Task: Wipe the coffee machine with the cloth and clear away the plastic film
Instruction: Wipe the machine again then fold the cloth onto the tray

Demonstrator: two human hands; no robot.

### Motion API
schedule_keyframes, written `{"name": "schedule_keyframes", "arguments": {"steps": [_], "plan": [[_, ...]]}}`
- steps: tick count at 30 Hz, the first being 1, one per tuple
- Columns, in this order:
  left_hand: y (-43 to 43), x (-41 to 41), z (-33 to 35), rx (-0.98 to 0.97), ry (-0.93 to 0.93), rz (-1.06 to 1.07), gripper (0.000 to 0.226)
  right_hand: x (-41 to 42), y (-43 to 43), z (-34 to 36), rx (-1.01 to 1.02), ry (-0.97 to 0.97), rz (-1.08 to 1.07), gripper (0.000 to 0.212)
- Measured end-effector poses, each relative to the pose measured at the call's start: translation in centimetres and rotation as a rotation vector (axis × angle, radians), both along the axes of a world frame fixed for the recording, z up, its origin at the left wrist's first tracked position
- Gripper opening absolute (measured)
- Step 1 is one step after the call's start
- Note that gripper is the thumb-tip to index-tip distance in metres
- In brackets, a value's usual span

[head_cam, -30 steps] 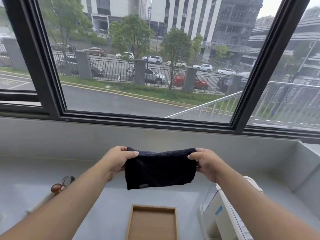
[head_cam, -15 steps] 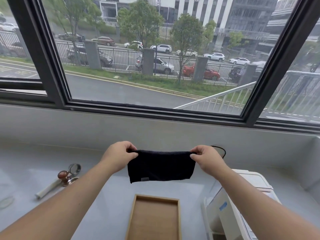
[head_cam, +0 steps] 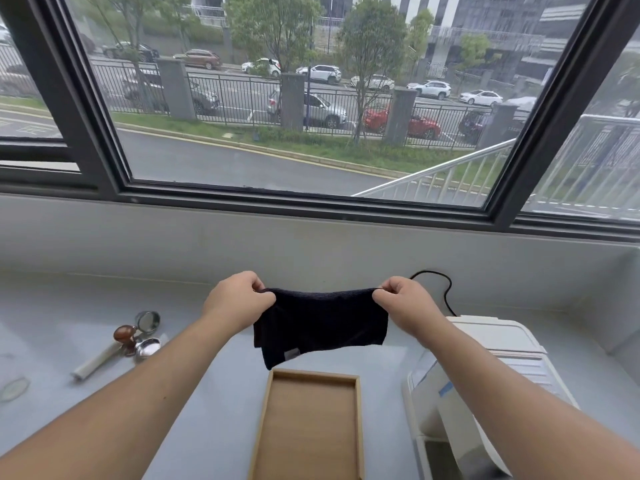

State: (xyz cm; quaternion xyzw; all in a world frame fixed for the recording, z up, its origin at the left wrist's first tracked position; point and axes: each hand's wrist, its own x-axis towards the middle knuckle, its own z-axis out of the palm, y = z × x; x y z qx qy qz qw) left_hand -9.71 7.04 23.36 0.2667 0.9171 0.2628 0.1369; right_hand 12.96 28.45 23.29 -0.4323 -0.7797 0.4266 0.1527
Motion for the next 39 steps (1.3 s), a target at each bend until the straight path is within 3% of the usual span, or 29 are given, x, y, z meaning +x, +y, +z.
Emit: {"name": "schedule_keyframes", "arguments": {"steps": [4, 8, 12, 17, 28, 32, 35, 39], "plan": [[0.4, 0.9, 0.1, -0.006, -0.025, 0.022, 0.014, -0.5, -0.4, -1.1, -0.226, 0.079, -0.090, 0.019], [0.9, 1.8, 0.1, -0.007, -0.061, 0.022, 0.013, -1.4, -1.4, -1.4, -0.390, 0.164, -0.118, 0.006], [1.4, 2.7, -0.2, 0.025, -0.132, 0.038, 0.015, -2.6, -2.6, -1.7, -0.435, 0.199, -0.085, 0.005], [2.5, 4.0, -0.9, 0.232, -0.398, 0.071, 0.016, -4.2, -4.2, -2.0, -0.463, 0.198, -0.020, 0.005], [3.4, 6.1, -0.5, 0.401, -0.771, 0.058, 0.012, -6.1, -5.9, -1.9, -0.293, 0.123, 0.156, 0.007], [3.3, 6.3, -0.1, 0.443, -0.885, 0.060, 0.025, -5.9, -6.0, -1.8, -0.224, 0.045, 0.239, 0.029], [3.1, 6.5, -0.2, 0.483, -0.905, 0.052, 0.032, -5.6, -6.0, -1.8, -0.132, -0.033, 0.321, 0.035], [2.9, 6.5, -0.7, 0.468, -0.825, -0.011, 0.027, -5.6, -5.8, -1.6, 0.012, -0.064, 0.343, 0.026]]}}
